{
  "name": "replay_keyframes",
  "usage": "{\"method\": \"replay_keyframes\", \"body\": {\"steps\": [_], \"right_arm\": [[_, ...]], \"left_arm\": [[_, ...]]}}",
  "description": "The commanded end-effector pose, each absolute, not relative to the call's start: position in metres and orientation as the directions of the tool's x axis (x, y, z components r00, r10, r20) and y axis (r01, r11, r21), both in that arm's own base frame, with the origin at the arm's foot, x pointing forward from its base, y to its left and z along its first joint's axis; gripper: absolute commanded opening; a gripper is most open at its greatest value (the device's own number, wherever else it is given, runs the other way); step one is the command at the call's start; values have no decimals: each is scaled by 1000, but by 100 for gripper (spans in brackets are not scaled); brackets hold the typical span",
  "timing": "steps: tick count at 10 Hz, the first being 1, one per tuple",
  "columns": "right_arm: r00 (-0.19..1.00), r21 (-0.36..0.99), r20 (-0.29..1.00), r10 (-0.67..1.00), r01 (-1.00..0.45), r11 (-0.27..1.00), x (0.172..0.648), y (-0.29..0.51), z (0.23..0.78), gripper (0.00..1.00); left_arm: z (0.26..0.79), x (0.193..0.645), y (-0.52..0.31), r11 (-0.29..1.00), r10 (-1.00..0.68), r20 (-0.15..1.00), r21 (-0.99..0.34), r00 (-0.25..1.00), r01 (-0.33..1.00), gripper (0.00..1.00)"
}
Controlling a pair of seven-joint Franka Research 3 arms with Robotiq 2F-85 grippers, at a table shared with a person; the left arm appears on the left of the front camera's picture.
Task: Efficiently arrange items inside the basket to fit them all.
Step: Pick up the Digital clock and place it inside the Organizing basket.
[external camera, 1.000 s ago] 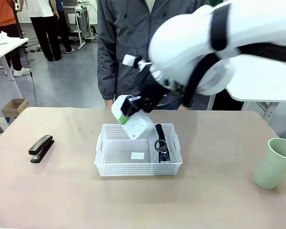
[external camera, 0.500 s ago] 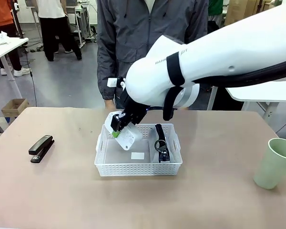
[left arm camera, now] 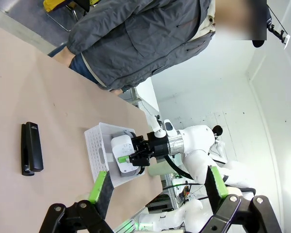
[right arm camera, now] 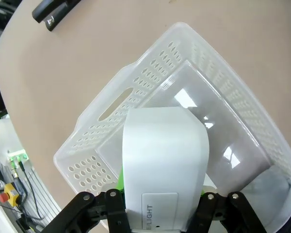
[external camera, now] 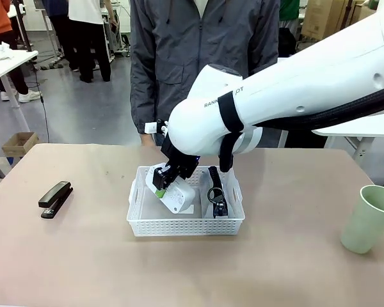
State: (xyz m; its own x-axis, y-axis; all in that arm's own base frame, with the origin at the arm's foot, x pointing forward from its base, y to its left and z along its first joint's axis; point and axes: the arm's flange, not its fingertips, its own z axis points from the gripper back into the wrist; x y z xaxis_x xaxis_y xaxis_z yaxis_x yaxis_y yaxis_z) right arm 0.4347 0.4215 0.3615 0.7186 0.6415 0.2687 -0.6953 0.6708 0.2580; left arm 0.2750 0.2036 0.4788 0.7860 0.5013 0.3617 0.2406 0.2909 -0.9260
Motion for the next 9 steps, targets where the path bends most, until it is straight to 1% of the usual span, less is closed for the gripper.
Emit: {"method": "replay_keyframes", "body": {"steps": [1, 2, 3, 4, 5, 8, 9], "right_arm": [[714, 271, 289, 638, -700, 660, 435, 421, 368, 45], [714, 271, 289, 638, -700, 660, 435, 421, 368, 45], [718, 259, 270, 641, -696, 670, 434, 422, 362, 52], [702, 191, 255, 665, -711, 677, 430, 420, 363, 52], [715, 156, 232, 659, -696, 701, 433, 426, 357, 52], [704, 61, 198, 682, -703, 708, 440, 440, 331, 52], [682, 56, 195, 705, -725, 686, 441, 442, 324, 52]], "left_arm": [[481, 276, 203, 284, 505, 376, -922, 777, 262, 100], [481, 276, 203, 284, 505, 376, -922, 777, 262, 100], [481, 276, 203, 284, 505, 376, -922, 777, 262, 100], [481, 276, 203, 284, 505, 376, -922, 777, 262, 100], [481, 276, 203, 284, 505, 376, -922, 777, 262, 100], [481, 276, 203, 284, 505, 376, -922, 777, 262, 100], [481, 276, 203, 284, 505, 376, -922, 777, 262, 100]]}}
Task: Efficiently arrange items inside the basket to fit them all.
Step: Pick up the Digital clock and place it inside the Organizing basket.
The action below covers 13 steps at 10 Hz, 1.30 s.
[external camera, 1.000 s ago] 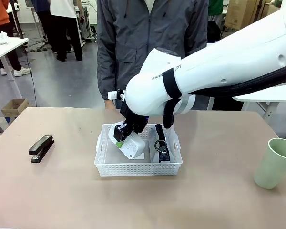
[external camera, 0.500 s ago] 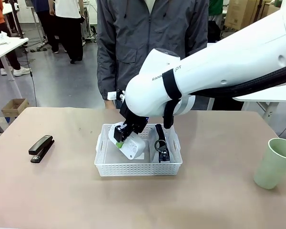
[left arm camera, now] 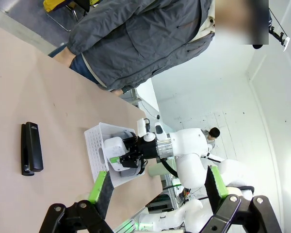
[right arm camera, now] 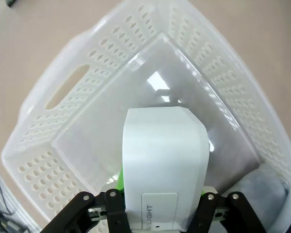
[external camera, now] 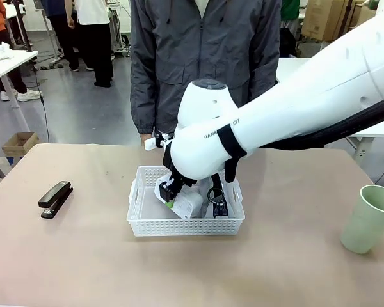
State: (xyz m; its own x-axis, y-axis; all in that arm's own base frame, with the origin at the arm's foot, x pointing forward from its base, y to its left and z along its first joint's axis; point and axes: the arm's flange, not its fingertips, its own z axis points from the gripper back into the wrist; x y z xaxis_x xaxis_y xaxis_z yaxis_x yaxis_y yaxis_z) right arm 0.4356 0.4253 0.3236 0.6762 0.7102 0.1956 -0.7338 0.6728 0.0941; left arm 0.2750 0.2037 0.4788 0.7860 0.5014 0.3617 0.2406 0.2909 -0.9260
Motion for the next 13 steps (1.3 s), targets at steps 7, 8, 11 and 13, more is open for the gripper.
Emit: {"method": "replay_keyframes", "body": {"steps": [7, 8, 11, 13], "right_arm": [[633, 52, 170, 755, -771, 635, 444, 444, 313, 65], [636, 62, 168, 753, -770, 635, 445, 444, 312, 100], [627, 55, 164, 762, -777, 628, 445, 443, 313, 100], [630, 38, 165, 759, -773, 634, 443, 439, 322, 100]], "left_arm": [[481, 276, 203, 284, 505, 376, -922, 777, 262, 100], [481, 276, 203, 284, 505, 376, -922, 777, 262, 100], [481, 276, 203, 284, 505, 376, -922, 777, 262, 100], [481, 276, 203, 284, 505, 376, -922, 777, 262, 100]]}}
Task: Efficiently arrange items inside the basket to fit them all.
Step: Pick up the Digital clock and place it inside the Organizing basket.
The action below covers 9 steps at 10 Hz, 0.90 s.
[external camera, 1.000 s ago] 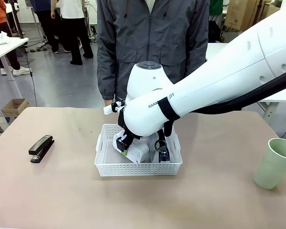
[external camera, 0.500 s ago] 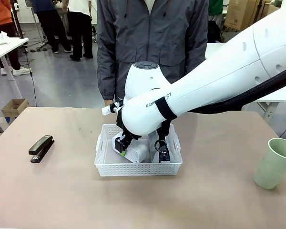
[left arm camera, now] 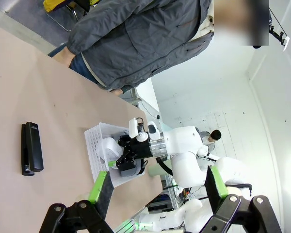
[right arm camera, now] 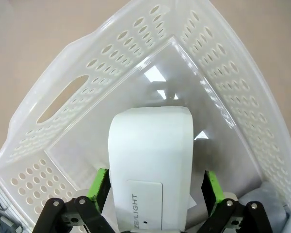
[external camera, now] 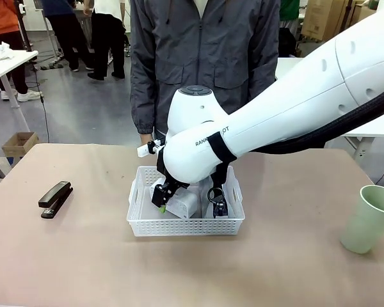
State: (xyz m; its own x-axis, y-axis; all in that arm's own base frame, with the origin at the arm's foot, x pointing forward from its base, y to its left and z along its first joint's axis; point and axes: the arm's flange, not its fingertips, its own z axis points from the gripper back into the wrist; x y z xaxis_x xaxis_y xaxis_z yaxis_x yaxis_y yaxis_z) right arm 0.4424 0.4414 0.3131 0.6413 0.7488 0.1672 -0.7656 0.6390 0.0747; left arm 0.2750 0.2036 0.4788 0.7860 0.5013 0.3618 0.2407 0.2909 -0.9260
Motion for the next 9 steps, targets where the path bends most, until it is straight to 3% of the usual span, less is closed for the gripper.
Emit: {"method": "replay_keyframes", "body": {"steps": [1, 5, 8, 9], "right_arm": [[624, 27, 172, 762, -777, 629, 440, 433, 331, 100], [696, 38, 290, 657, -694, 719, 408, 349, 408, 100], [882, 355, 335, 332, -445, 822, 411, 203, 450, 100], [916, 488, 339, 213, -365, 793, 413, 150, 457, 100]], "left_arm": [[481, 276, 203, 284, 505, 376, -922, 777, 262, 100], [481, 276, 203, 284, 505, 376, -922, 777, 262, 100], [481, 276, 203, 284, 505, 376, -922, 777, 262, 100], [481, 276, 203, 284, 505, 376, -922, 777, 262, 100]]}}
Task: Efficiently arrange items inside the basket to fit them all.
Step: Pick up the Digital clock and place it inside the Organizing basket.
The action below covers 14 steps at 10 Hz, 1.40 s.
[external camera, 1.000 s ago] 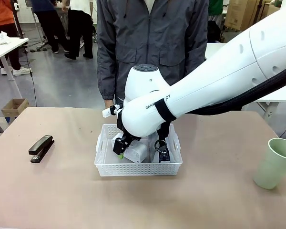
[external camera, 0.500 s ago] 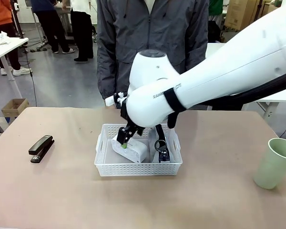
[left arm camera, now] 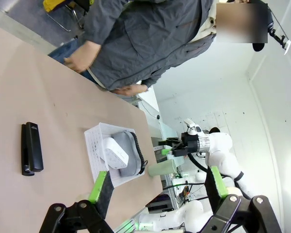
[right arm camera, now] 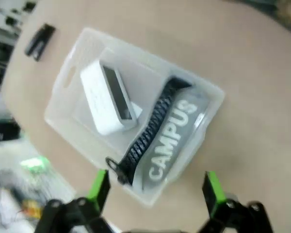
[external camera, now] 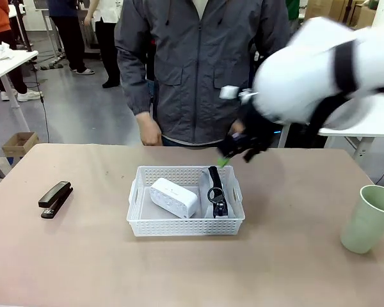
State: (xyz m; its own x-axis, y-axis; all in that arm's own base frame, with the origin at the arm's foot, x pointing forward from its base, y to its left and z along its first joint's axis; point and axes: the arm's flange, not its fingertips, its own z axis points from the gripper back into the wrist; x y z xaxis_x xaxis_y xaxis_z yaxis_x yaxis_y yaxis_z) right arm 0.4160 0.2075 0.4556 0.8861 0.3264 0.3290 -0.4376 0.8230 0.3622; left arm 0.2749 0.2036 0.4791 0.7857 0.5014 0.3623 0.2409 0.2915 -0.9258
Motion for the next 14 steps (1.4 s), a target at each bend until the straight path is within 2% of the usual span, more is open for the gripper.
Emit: {"method": "replay_keyframes", "body": {"steps": [1, 3, 6, 8, 9, 10, 14], "right_arm": [[937, 612, 330, 116, -306, 729, 412, 99, 458, 100], [963, 779, 231, -140, -96, 620, 406, 5, 441, 100], [939, 929, 266, -217, -190, 319, 385, -92, 395, 100], [914, 938, 323, -247, -273, 216, 377, -130, 347, 100], [904, 931, 345, -252, -296, 212, 376, -138, 325, 100], [915, 938, 285, -285, -204, 281, 362, -123, 378, 100], [915, 938, 285, -285, -204, 281, 362, -123, 378, 100]], "left_arm": [[481, 276, 203, 284, 505, 376, -922, 777, 262, 100], [481, 276, 203, 284, 505, 376, -922, 777, 262, 100], [481, 276, 203, 284, 505, 376, -922, 777, 262, 100], [481, 276, 203, 284, 505, 376, -922, 777, 262, 100], [481, 276, 203, 284, 505, 376, -922, 777, 262, 100], [481, 276, 203, 284, 505, 376, -922, 777, 262, 100], [481, 276, 203, 284, 505, 376, -922, 777, 262, 100]]}}
